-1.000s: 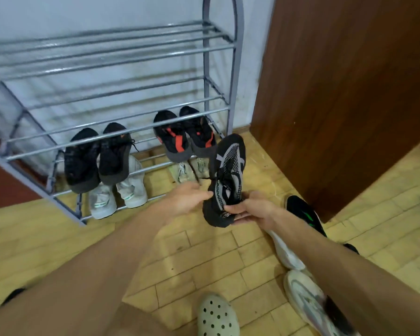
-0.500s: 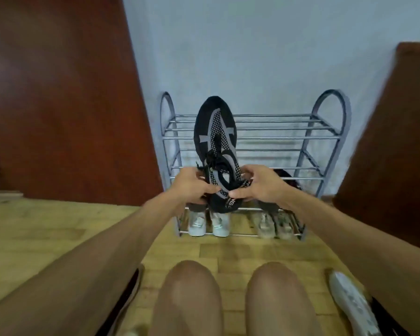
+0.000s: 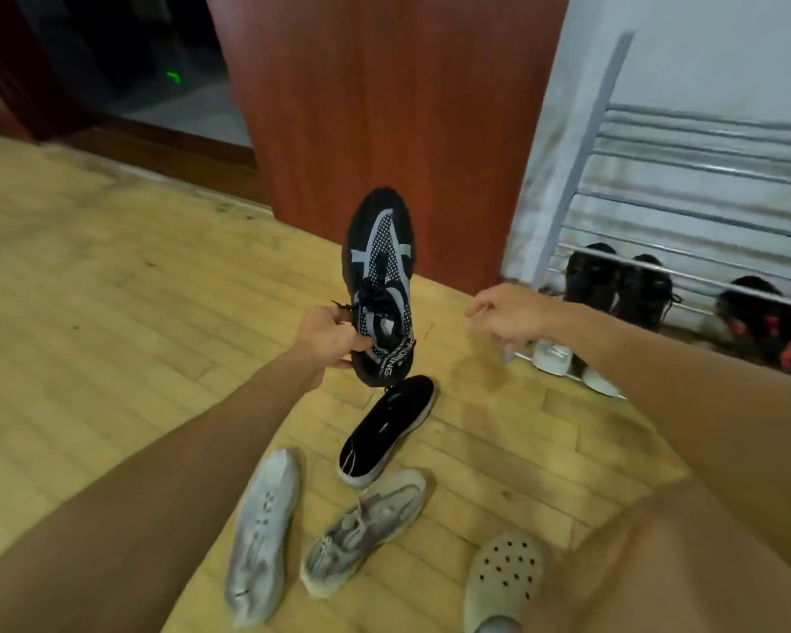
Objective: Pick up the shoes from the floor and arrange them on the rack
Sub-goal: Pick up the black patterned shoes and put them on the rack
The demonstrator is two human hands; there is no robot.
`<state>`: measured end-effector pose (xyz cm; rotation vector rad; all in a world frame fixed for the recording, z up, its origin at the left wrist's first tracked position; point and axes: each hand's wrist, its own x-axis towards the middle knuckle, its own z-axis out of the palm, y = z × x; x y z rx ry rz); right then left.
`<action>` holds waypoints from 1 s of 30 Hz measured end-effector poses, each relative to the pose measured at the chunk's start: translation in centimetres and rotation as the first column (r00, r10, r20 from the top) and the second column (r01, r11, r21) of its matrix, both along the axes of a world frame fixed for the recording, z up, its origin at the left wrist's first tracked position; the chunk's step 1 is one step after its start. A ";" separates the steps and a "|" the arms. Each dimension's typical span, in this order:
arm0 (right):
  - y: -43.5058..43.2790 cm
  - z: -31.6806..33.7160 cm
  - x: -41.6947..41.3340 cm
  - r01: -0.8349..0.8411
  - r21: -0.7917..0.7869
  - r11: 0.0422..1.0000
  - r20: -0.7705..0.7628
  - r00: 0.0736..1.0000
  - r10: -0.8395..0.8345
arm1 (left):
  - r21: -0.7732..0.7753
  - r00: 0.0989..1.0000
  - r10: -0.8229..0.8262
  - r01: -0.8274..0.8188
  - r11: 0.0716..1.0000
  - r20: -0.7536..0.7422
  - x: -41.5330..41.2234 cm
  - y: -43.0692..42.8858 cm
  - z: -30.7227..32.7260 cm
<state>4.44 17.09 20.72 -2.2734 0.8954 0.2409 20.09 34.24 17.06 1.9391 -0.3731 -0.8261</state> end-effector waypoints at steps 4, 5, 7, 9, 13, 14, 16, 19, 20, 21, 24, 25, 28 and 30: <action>1.2 -6.8 2.4 0.007 0.090 0.996 -0.154 0.988 0.007 | 0.150 0.996 0.077 -0.070 0.986 -0.047 2.4 2.8 -7.0; 1.3 -8.3 2.8 0.008 0.108 0.994 -0.186 0.983 0.012 | 0.189 0.994 0.095 -0.083 0.978 -0.054 2.8 3.4 -8.7; 1.4 -10.9 3.3 0.016 0.146 0.989 -0.221 0.975 0.017 | 0.258 0.989 0.131 -0.108 0.960 -0.071 3.4 4.4 -11.8; 1.5 -12.9 3.6 0.037 0.190 0.981 -0.229 0.973 0.007 | 0.320 0.983 0.162 -0.128 0.939 -0.081 3.6 5.0 -14.1; 1.5 -15.1 3.3 0.041 0.207 0.977 -0.247 0.969 0.012 | 0.376 0.981 0.173 -0.127 0.918 -0.091 3.3 5.3 -16.4; 1.4 -15.3 2.9 0.025 0.201 0.979 -0.260 0.965 0.029 | 0.384 0.982 0.163 -0.114 0.916 -0.097 2.9 5.1 -16.5; 1.1 -15.5 1.9 -0.027 0.172 0.985 -0.291 0.954 0.077 | 0.377 0.985 0.124 -0.069 0.924 -0.123 2.1 4.7 -16.5; 0.3 -14.6 0.0 -0.063 0.116 0.991 -0.314 0.944 0.097 | 0.328 0.989 0.038 0.010 0.945 -0.140 0.4 3.4 -15.5; 0.1 -14.0 -0.8 -0.057 0.114 0.992 -0.313 0.946 0.090 | 0.302 0.991 0.004 0.037 0.952 -0.133 -0.2 2.8 -14.8; -0.1 -13.3 -1.6 -0.049 0.116 0.992 -0.307 0.948 0.083 | 0.273 0.992 -0.032 0.065 0.960 -0.124 -1.0 2.1 -14.0; -0.2 -10.9 -4.0 -0.005 0.168 0.986 -0.255 0.966 0.049 | 0.164 0.986 -0.127 0.144 0.976 -0.109 -3.9 -0.2 -10.7; -0.3 -10.0 -4.9 0.008 0.197 0.980 -0.232 0.972 0.039 | 0.127 0.982 -0.158 0.170 0.977 -0.103 -5.0 -1.0 -9.5; -0.7 -7.3 -7.6 0.020 0.223 0.975 -0.161 0.987 0.016 | 0.038 0.969 -0.241 0.243 0.969 -0.048 -8.6 -3.5 -5.9; -1.4 -5.5 -9.8 0.058 0.205 0.977 -0.096 0.995 -0.039 | 0.003 0.955 -0.296 0.296 0.955 0.008 -11.1 -5.5 -3.8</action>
